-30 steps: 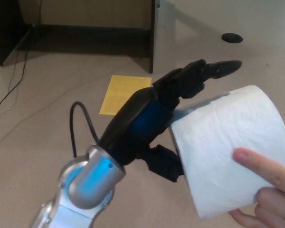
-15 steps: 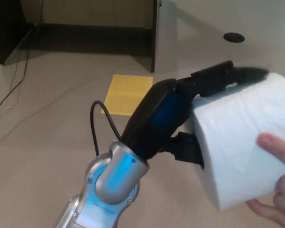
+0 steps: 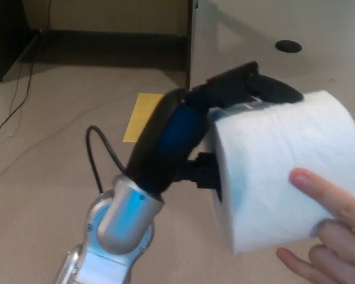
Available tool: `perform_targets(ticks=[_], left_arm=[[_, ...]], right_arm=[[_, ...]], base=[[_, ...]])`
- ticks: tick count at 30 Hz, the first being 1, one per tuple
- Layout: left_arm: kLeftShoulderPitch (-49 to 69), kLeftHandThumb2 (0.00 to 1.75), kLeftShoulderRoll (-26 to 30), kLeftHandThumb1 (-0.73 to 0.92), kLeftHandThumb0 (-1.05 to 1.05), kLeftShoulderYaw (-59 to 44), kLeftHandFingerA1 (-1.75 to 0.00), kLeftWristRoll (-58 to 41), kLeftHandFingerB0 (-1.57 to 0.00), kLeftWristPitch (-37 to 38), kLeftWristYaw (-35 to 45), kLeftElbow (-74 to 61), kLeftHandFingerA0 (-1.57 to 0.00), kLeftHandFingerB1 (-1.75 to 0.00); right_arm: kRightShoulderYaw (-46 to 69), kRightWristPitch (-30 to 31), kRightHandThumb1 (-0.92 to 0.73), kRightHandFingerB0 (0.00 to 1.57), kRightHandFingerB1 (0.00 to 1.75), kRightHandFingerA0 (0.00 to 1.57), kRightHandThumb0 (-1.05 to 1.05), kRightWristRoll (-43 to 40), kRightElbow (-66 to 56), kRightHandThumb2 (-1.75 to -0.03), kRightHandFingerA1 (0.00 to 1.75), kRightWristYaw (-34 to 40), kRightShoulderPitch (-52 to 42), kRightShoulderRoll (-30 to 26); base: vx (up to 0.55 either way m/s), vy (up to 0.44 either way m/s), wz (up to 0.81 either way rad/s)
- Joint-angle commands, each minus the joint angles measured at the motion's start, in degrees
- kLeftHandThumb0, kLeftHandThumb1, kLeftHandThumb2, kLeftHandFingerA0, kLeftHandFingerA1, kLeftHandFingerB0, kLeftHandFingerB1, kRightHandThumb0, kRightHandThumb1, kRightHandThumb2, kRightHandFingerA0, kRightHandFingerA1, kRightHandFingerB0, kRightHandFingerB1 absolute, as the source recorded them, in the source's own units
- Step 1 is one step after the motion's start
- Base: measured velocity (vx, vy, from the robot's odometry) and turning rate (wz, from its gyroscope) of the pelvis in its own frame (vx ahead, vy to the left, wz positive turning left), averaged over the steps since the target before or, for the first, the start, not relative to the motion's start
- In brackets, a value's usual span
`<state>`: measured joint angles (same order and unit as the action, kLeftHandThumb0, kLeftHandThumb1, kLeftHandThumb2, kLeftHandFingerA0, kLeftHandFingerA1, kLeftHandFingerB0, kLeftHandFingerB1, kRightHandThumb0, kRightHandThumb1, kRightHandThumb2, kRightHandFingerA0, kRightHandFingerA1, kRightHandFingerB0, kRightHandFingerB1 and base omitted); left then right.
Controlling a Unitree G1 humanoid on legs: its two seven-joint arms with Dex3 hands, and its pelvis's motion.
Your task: A person is holding a toilet paper roll and the robot extends its left hand to grab the roll by inserting its thumb into the gap in the middle and brings its hand down by its side. Then it extends its arm again to hand the toilet paper roll back to the person.
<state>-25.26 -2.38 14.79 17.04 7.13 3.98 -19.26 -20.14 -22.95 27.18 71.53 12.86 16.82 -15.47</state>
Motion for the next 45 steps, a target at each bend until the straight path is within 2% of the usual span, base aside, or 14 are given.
perform_targets(ticks=[1,5,7,9,11,12,14,19,22,23,27,30,35,45], left_arm=[[-1.4,0.89,0.9,0.72,-0.02,-4.2,-1.34,-4.7,-0.75,3.0,0.0,0.4,-1.06,-1.16],[-2.1,1.01,4.4,0.64,-0.04,-9.7,-1.28,-5.9,-0.81,2.8,0.6,-0.9,-1.09,-1.13],[-1.7,0.99,6.2,0.65,-0.03,-12.1,-1.28,-7.9,-0.80,2.6,1.8,-1.6,-1.08,-1.12],[0.4,0.80,9.3,0.73,-0.08,-15.6,-1.20,-5.8,-0.85,0.5,1.5,-3.6,-1.10,-1.11],[1.6,0.83,10.8,0.70,-0.10,-17.7,-1.20,-6.5,-0.88,0.3,1.8,-4.1,-1.14,-1.11],[2.7,0.93,11.9,0.65,0.03,-19.5,-1.22,-8.6,-0.86,2.1,2.3,-2.9,-1.10,-1.11],[6.5,0.83,14.8,0.72,0.02,-24.2,-1.19,-10.6,-0.85,4.6,2.8,-0.5,-1.15,-1.09],[15.0,0.84,18.9,0.73,0.08,-32.2,-1.22,-16.5,-0.81,10.4,5.5,6.6,-1.05,-1.07],[19.8,0.78,19.0,0.79,0.03,-35.0,-1.24,-19.4,-0.79,9.5,6.3,8.2,-1.08,-1.09],[22.4,0.70,18.7,0.83,-0.03,-36.4,-1.26,-19.9,-0.79,10.6,6.2,10.3,-1.06,-1.11],[31.4,0.88,24.1,0.69,0.02,-38.0,-1.26,-10.5,-0.79,26.2,3.7,29.7,-1.06,-1.10],[34.3,0.74,28.3,0.72,-0.07,-35.7,-1.23,-2.1,-0.82,32.0,-3.5,43.4,-1.01,-1.05],[35.7,0.74,26.3,0.77,-0.10,-37.1,-1.37,-9.2,-0.76,28.9,-1.6,54.2,-0.99,-1.16],[37.7,0.71,26.4,0.78,-0.11,-34.6,-1.29,-10.4,-0.80,29.0,-0.2,68.2,-0.93,-1.10]], right_arm=[[0.0,0.4,-0.71,0.55,0.45,0.70,-0.37,0.3,0.4,-0.62,0.58,-0.2,0.9,-0.8],[0.1,0.6,-0.71,0.54,0.45,0.69,-0.38,0.2,0.5,-0.62,0.58,-0.7,1.5,-0.8],[0.1,0.7,-0.72,0.54,0.45,0.69,-0.38,0.1,0.5,-0.62,0.58,-1.1,1.6,-0.9],[0.0,0.3,-0.71,0.55,0.45,0.70,-0.38,0.3,0.6,-0.62,0.58,-1.1,1.5,-1.5],[-0.1,0.4,-0.71,0.55,0.45,0.70,-0.38,0.4,0.6,-0.62,0.58,-1.2,1.4,-1.5],[-0.1,0.5,-0.71,0.55,0.45,0.71,-0.38,0.4,0.7,-0.62,0.58,-1.3,1.5,-1.4],[-0.5,0.8,-0.72,0.55,0.44,0.70,-0.39,0.9,0.7,-0.62,0.59,-0.9,1.4,-1.2],[-0.7,0.6,-0.72,0.54,0.44,0.70,-0.39,0.9,0.7,-0.62,0.59,-0.4,0.8,-1.4],[-0.6,0.7,-0.72,0.54,0.44,0.70,-0.38,0.8,0.7,-0.62,0.58,-0.5,0.9,-1.3],[-0.5,0.8,-0.72,0.54,0.44,0.70,-0.38,0.7,0.9,-0.62,0.58,-0.5,1.0,-1.2],[-1.3,0.8,-0.73,0.54,0.45,0.71,-0.39,1.7,0.6,-0.62,0.60,0.7,0.9,-1.0],[-1.4,0.5,-0.73,0.55,0.45,0.72,-0.38,1.5,0.7,-0.62,0.62,0.5,0.4,-1.1],[-1.3,1.3,-0.73,0.54,0.43,0.71,-0.38,1.0,1.0,-0.62,0.57,-0.2,0.3,-0.3],[-0.5,0.1,-0.70,0.52,0.43,0.64,-0.36,-0.1,0.8,-0.61,0.51,1.3,-5.0,0.1]], base=[[0.00,0.000,0.00],[0.00,0.000,0.00],[0.00,0.000,0.00],[0.00,0.000,0.00],[0.00,0.000,0.00],[0.00,0.000,0.00],[0.00,0.000,0.00],[0.00,0.000,0.00],[0.00,0.000,0.00],[0.00,0.000,0.00],[0.00,0.000,0.00],[0.00,0.000,0.00],[0.00,0.000,0.00],[0.00,0.000,0.00]])
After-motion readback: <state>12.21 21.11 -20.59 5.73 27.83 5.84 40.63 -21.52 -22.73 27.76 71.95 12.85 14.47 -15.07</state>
